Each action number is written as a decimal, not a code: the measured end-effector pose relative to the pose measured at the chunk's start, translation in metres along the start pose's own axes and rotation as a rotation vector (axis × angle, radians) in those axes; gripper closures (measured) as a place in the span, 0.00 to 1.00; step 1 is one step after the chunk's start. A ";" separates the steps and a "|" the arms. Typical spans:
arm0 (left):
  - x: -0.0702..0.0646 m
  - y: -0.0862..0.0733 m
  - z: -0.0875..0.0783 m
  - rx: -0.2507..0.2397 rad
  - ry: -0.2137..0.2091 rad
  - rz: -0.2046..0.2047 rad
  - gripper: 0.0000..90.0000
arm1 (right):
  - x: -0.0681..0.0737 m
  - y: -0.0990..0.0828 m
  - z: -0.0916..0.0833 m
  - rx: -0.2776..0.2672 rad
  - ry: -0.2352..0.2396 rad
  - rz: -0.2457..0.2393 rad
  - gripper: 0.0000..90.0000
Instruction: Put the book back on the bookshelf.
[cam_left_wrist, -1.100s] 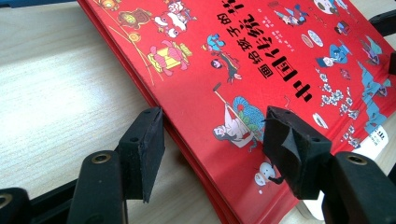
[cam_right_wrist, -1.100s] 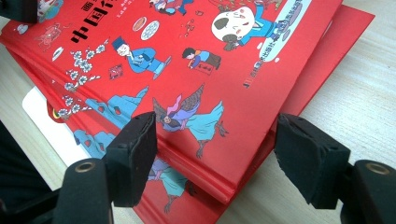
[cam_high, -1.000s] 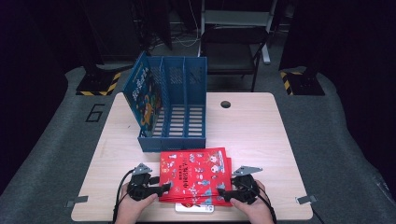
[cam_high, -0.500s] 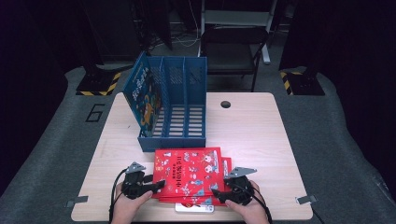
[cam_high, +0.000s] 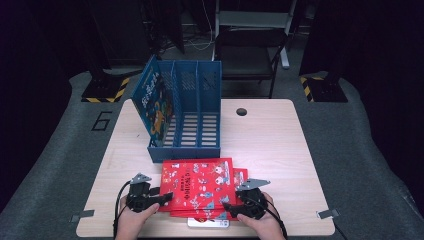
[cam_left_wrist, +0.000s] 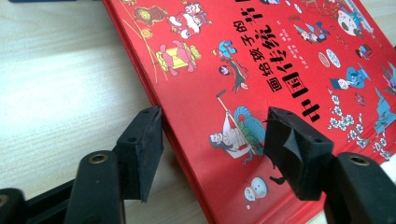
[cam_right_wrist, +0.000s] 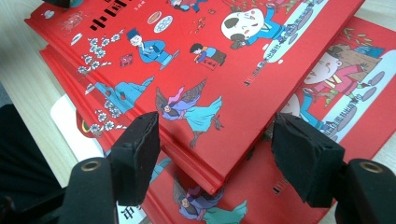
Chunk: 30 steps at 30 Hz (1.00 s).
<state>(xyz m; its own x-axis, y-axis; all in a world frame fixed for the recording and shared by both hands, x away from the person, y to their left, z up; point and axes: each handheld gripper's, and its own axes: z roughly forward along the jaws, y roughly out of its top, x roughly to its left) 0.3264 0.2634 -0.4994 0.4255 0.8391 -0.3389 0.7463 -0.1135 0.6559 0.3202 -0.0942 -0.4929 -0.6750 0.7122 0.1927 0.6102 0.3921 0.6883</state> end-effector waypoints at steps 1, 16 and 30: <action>0.001 0.000 0.000 -0.002 0.001 -0.004 0.40 | 0.000 0.000 0.000 0.000 0.013 -0.006 0.36; 0.003 -0.009 -0.001 0.022 -0.050 -0.023 0.32 | 0.001 0.000 0.001 0.012 0.041 -0.039 0.30; 0.001 -0.013 0.003 0.034 -0.093 -0.069 0.27 | 0.008 -0.001 -0.002 0.065 0.022 -0.107 0.31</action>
<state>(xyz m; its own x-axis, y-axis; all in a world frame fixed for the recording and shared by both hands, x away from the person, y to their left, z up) 0.3183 0.2640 -0.5104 0.4170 0.7929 -0.4443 0.7917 -0.0767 0.6061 0.3132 -0.0903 -0.4905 -0.7463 0.6516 0.1361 0.5591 0.5026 0.6594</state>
